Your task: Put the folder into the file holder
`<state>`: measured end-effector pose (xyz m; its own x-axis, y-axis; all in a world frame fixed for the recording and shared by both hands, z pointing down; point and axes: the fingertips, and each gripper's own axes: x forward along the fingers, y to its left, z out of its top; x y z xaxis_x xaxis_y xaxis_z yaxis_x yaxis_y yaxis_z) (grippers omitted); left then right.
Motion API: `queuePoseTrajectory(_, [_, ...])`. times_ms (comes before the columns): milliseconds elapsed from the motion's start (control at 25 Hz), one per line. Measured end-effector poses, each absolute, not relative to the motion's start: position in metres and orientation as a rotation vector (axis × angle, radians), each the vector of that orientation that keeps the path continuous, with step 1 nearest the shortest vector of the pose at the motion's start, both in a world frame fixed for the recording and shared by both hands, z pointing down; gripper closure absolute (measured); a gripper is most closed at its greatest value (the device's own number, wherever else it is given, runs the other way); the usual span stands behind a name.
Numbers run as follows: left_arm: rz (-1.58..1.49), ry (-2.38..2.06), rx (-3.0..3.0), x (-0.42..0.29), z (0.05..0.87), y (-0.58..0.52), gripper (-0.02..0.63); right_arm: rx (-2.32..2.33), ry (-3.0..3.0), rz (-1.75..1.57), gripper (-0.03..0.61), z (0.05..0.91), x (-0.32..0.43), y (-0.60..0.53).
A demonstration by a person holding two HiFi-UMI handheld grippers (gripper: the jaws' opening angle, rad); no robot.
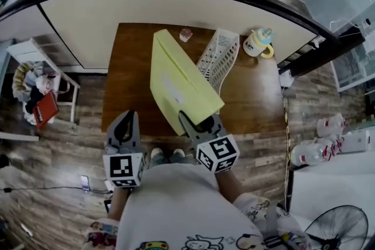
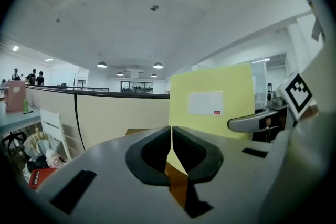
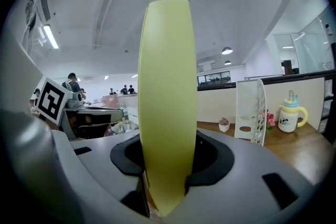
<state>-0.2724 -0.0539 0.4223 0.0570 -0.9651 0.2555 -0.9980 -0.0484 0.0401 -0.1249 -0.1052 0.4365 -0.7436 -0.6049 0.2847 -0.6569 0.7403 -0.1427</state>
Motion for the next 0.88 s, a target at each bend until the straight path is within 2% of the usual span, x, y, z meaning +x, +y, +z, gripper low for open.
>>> queuePoseTrajectory(880, [0.223, -1.814, 2.32, -0.19, 0.416, -0.056, 0.601, 1.328, -2.739, 0.433, 0.407, 0.387, -0.028, -0.076])
